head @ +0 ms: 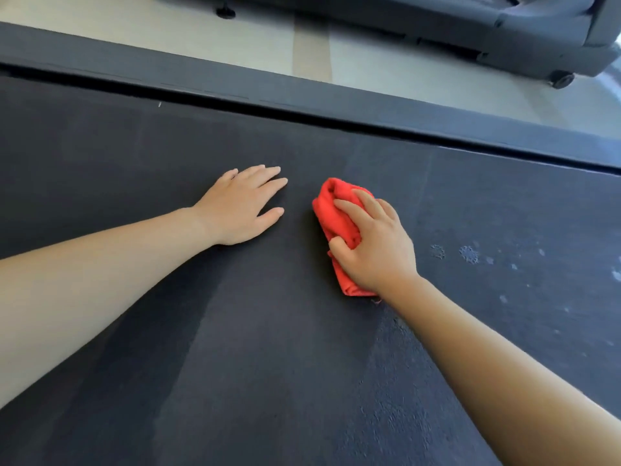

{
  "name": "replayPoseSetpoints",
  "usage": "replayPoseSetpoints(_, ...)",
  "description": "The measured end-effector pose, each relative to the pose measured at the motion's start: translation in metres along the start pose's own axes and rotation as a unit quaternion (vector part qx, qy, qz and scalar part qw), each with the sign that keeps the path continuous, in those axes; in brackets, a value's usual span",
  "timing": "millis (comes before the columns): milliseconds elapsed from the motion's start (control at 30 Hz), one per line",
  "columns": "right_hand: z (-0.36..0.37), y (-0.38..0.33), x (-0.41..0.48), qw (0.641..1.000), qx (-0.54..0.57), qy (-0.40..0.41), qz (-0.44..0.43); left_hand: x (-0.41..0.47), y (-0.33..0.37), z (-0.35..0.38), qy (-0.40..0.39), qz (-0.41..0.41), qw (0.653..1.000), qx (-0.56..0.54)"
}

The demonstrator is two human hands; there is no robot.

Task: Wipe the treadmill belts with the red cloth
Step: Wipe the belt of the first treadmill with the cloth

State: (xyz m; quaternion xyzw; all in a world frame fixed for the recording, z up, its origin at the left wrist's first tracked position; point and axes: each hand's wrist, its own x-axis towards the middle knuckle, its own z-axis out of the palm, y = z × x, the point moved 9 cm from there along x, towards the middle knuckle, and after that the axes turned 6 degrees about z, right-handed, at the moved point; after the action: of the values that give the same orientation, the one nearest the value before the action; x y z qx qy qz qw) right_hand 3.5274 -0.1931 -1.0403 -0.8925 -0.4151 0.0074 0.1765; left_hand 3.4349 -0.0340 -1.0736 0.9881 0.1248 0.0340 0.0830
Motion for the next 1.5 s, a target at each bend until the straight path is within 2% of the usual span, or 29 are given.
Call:
replayPoseSetpoints(233, 0.008, 0.002, 0.026, 0.999, -0.031, -0.026, 0.007, -0.064, 0.051, 0.009, -0.013, -0.064, 0.998, -0.001)
replayPoseSetpoints(433, -0.012, 0.018, -0.066, 0.995, -0.005, -0.029, -0.094, -0.086, 0.103, 0.016, -0.018, -0.047, 0.999, -0.009)
replayPoseSetpoints(533, -0.029, 0.043, -0.103, 0.994, 0.017, -0.009, -0.109, -0.085, 0.12, 0.018, -0.014, -0.046, 0.999, -0.019)
replayPoseSetpoints(700, -0.035, 0.067, -0.099, 1.0, 0.004, 0.005, 0.01, -0.074, 0.131, 0.024, -0.006, -0.079, 0.997, -0.027)
replayPoseSetpoints(867, -0.027, 0.055, -0.106, 0.997, -0.05, -0.01, 0.054, -0.072, 0.132, 0.025, 0.002, -0.075, 0.997, -0.027)
replayPoseSetpoints(1267, -0.029, 0.009, -0.221, 0.995, -0.096, 0.005, 0.033, -0.084, 0.123, 0.02, 0.019, -0.037, 0.998, -0.053)
replayPoseSetpoints(1500, -0.023, 0.01, -0.18, 0.993, -0.094, -0.008, 0.065, -0.087, 0.122, 0.019, 0.011, -0.026, 0.998, -0.052)
